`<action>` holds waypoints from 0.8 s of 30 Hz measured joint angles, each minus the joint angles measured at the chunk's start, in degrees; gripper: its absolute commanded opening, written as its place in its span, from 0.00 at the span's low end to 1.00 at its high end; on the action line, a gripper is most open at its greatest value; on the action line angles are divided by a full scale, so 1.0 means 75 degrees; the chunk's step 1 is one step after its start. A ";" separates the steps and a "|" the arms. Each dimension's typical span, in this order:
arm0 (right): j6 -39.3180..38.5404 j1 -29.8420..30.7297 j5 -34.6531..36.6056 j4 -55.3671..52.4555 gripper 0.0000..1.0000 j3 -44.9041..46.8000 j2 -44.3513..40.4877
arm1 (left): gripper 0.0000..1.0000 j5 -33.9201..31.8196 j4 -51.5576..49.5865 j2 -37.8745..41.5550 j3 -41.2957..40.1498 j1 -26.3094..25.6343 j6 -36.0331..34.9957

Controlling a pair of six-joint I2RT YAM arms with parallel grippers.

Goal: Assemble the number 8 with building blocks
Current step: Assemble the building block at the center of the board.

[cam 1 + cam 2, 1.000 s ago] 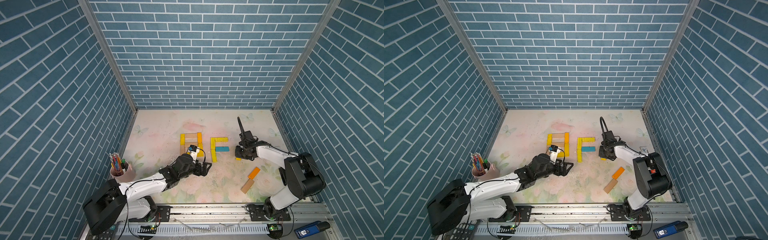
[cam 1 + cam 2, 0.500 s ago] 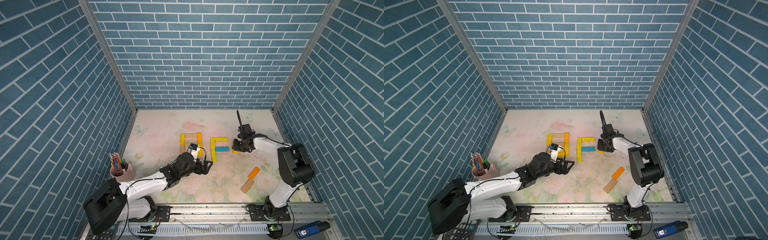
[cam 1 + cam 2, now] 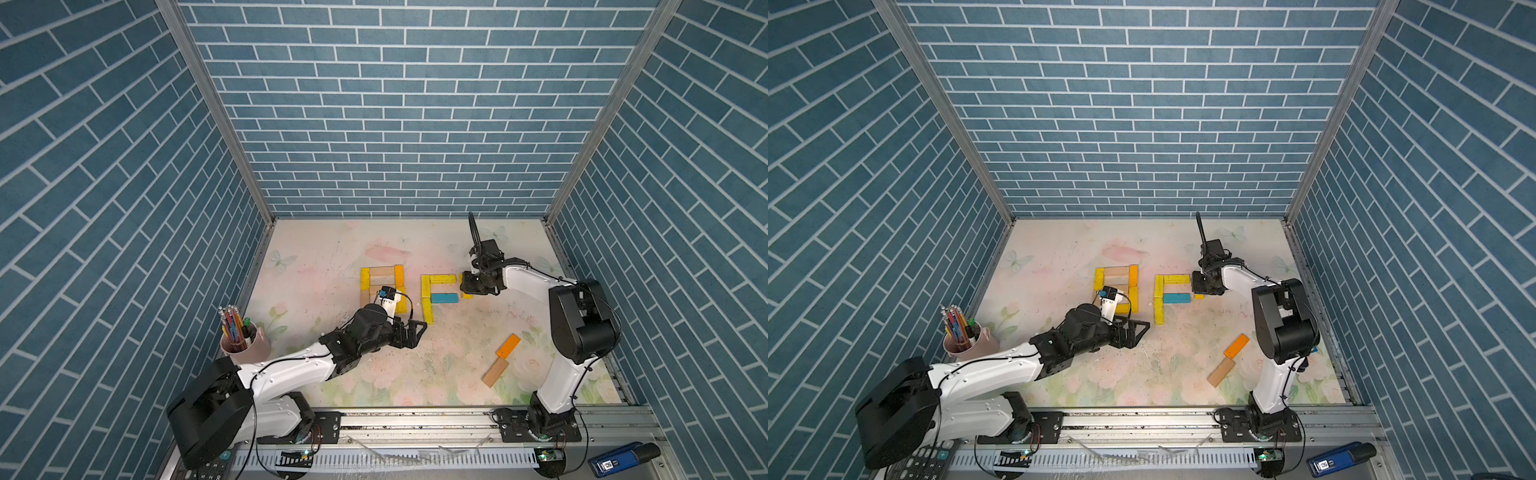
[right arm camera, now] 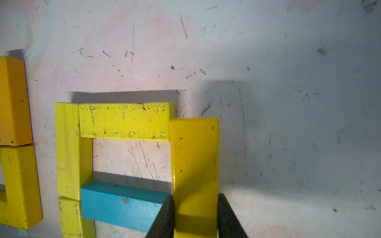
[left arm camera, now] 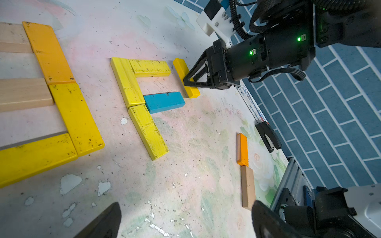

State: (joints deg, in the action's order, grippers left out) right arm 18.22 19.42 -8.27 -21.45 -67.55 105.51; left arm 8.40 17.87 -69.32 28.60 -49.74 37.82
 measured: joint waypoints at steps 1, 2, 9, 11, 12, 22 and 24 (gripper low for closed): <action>-0.0017 0.0000 0.0000 -0.0012 0.28 -0.0023 0.0035 | 1.00 0.0015 0.0000 0.0009 0.0000 0.0000 0.0003; -0.0023 0.0000 0.0003 -0.0020 0.28 -0.0035 0.0061 | 1.00 0.0035 0.0000 0.0026 -0.0003 0.0000 0.0009; -0.0026 0.0000 0.0006 -0.0111 0.28 -0.0166 0.0321 | 0.99 0.0067 0.0000 0.0187 -0.0003 0.0000 0.0017; -0.0020 0.0000 0.0006 -0.0111 0.28 -0.0230 0.0379 | 1.00 0.0073 0.0003 0.0201 -0.0003 0.0000 0.0017; -0.0017 0.0000 0.0003 -0.0114 0.28 -0.0265 0.0396 | 1.00 0.0079 0.0003 0.0201 -0.0003 0.0000 0.0017; -0.0009 0.0000 -0.0079 -0.0076 0.30 -0.0402 0.0539 | 1.00 0.0096 0.0000 0.0274 -0.0047 0.0000 0.0023; -0.0009 0.0000 -0.0093 -0.0070 0.31 -0.0402 0.0539 | 1.00 0.0096 0.0003 0.0277 -0.0047 0.0000 0.0023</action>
State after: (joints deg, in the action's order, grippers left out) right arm 18.15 19.42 -8.97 -21.98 -70.57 109.56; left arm 9.13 17.89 -67.24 28.25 -49.74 38.00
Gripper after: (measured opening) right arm 0.319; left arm 0.995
